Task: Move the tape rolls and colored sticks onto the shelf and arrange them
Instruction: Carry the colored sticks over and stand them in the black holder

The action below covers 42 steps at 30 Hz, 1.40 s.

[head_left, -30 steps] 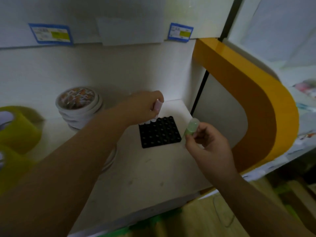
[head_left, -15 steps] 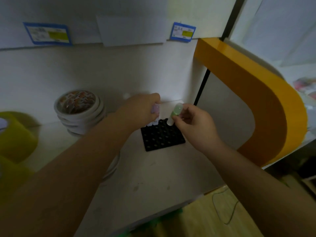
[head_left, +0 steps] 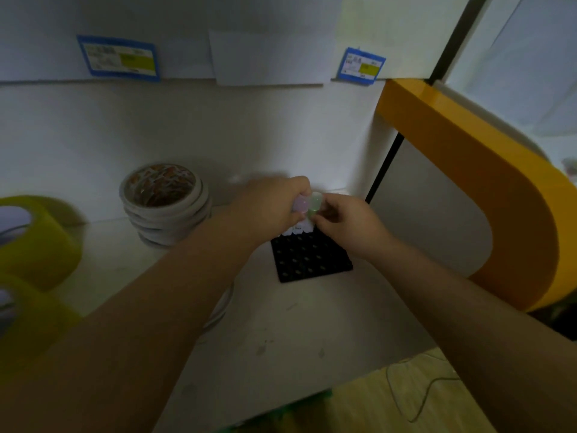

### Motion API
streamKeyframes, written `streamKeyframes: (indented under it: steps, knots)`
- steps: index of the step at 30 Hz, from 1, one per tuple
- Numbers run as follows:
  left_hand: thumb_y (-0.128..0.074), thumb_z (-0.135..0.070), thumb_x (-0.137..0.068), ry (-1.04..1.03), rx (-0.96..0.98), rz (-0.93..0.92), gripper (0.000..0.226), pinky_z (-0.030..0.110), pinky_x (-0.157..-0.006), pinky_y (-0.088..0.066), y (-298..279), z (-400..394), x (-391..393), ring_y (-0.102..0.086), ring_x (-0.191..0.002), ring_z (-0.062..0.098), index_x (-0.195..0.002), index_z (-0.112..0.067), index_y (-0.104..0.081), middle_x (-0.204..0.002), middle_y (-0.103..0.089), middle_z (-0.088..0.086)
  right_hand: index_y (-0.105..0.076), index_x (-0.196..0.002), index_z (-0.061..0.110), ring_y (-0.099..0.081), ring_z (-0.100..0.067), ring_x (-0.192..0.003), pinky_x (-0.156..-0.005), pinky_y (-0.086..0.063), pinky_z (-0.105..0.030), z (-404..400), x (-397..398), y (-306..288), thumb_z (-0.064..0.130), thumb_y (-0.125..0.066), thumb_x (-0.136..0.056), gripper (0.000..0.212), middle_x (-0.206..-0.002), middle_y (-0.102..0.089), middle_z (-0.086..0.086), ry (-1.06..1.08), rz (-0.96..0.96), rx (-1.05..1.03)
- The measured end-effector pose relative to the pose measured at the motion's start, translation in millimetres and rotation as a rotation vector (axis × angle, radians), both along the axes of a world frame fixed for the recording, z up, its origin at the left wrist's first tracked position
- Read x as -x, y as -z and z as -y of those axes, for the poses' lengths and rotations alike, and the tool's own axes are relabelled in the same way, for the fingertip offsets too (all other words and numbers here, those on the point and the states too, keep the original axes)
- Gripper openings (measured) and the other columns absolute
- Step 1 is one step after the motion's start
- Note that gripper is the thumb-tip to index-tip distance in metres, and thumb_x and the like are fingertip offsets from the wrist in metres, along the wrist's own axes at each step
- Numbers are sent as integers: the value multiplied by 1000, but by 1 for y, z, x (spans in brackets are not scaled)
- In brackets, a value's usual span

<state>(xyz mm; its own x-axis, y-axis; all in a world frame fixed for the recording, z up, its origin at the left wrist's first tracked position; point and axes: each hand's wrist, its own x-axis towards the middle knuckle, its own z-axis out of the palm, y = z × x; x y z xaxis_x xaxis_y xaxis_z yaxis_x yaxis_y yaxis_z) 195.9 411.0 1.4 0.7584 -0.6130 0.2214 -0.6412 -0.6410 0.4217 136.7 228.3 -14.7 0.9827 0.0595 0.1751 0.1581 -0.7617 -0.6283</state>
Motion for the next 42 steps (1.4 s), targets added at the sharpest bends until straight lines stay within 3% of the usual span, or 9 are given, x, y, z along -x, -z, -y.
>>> streamKeyframes:
  steps: [6, 10, 13, 22, 24, 27, 29, 35, 42]
  knots:
    - [-73, -29, -83, -18, -14, -5, 24, 37, -77, -50, -1, 1, -1, -61, -85, 23, -104, -25, -61, -92, -65, 2, -59, -80, 16, -61, -16, -75, -69, -51, -35, 0, 0, 12, 20, -63, -90, 11, -76, -61, 2, 0, 77, 60]
    - [-71, -27, -85, -17, -5, -29, 23, 37, -78, -50, -1, 2, 2, -60, -87, 23, -106, -24, -61, -94, -65, 4, -52, -74, 30, -56, -11, -70, -64, -42, -18, -2, 4, 8, 17, -63, -91, 25, -72, -58, 5, -1, 105, 79]
    - [-70, -25, -86, -22, 1, -35, 25, 37, -79, -49, -2, 1, 5, -60, -89, 25, -110, -19, -61, -98, -65, 6, -63, -85, 17, -59, -13, -73, -67, -44, -19, -2, 4, 9, 19, -63, -93, 8, -78, -64, -1, 1, 75, 73]
    - [-64, -31, -84, -122, -182, 55, 24, 35, -81, -48, -20, 5, 16, -61, -89, 24, -106, -27, -58, -93, -63, -3, -64, -91, 11, -60, -12, -76, -62, -39, -6, -8, 5, 10, 18, -61, -95, 9, -85, -67, -3, 116, -45, -59]
    - [-69, -34, -81, -161, -187, 66, 45, 42, -88, -49, -20, 5, 18, -62, -101, 29, -122, -24, -55, -109, -65, 3, -66, -105, 14, -62, -8, -87, -70, -40, -3, -13, 6, 3, 16, -64, -94, 11, -98, -68, 3, 153, -106, -189]
    - [-71, -39, -83, -184, -151, 2, 89, 52, -104, -39, -23, 2, 28, -45, -129, 35, -154, -20, -21, -144, -46, 12, -57, -124, 19, -57, -9, -110, -92, -47, -23, -15, 23, -12, 12, -66, -93, 33, -118, -57, 9, 231, -139, -355]
    - [-69, -40, -86, -215, -111, 21, 92, 51, -110, -34, -24, 1, 40, -37, -134, 35, -157, -19, -14, -149, -40, 13, -53, -129, 19, -54, -12, -117, -98, -48, -30, -11, 42, -21, 11, -64, -94, 37, -129, -53, 6, 245, -104, -328]
    - [-72, -30, -80, -375, 42, 284, 70, 48, -100, -43, -14, 1, 107, -50, -121, 35, -142, -12, -45, -133, -56, 13, -49, -138, 21, -48, -6, -121, -103, -45, -25, 9, 117, -40, 17, -62, -96, 45, -137, -47, 7, 147, 68, -91]
    - [-72, -15, -82, -319, 148, 316, 51, 33, -96, -39, -44, 51, 213, -52, -112, 28, -132, -11, -58, -124, -60, 10, -55, -133, 21, -50, 2, -105, -87, -47, -17, 69, 228, -54, 24, -60, -96, 38, -122, -53, 8, -6, 257, 2]
